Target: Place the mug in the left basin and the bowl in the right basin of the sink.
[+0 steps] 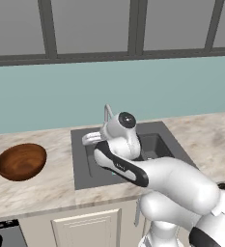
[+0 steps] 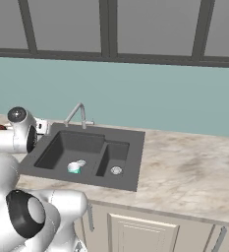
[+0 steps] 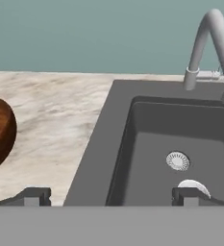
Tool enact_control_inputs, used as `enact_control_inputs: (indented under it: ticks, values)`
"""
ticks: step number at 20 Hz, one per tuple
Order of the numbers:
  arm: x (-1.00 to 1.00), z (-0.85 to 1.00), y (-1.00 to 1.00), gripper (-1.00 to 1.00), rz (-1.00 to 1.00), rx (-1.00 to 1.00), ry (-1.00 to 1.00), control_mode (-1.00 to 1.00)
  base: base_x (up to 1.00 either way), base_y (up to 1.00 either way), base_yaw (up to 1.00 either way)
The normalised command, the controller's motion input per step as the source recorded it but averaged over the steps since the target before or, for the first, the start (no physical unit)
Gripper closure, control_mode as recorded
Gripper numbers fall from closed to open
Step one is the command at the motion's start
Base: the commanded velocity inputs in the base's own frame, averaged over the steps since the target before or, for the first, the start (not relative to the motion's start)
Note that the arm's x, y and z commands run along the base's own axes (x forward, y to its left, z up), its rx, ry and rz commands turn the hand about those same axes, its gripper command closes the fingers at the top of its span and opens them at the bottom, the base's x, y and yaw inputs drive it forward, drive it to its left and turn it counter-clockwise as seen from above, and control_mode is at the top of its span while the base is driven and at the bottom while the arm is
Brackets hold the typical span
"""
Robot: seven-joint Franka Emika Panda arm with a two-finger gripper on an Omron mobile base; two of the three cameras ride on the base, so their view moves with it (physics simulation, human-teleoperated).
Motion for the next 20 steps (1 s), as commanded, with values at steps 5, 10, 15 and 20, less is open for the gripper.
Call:
enact_control_inputs:
  ticks: [5, 10, 15, 20]
  values:
    - [0.00, 0.01, 0.64, -1.00, 0.00, 0.08, 0.00, -1.00, 0.00, 0.00, 0.00]
    - [0.00, 0.07, 0.50, -1.00, 0.00, 0.08, 0.02, -1.00, 0.00, 0.00, 0.00]
    - [0.00, 0.11, 0.35, -1.00, 0.00, 0.07, 0.09, -1.00, 0.00, 0.00, 0.00]
    - [0.00, 0.15, 0.20, -1.00, 0.00, 0.05, 0.15, -1.00, 0.00, 0.00, 0.00]
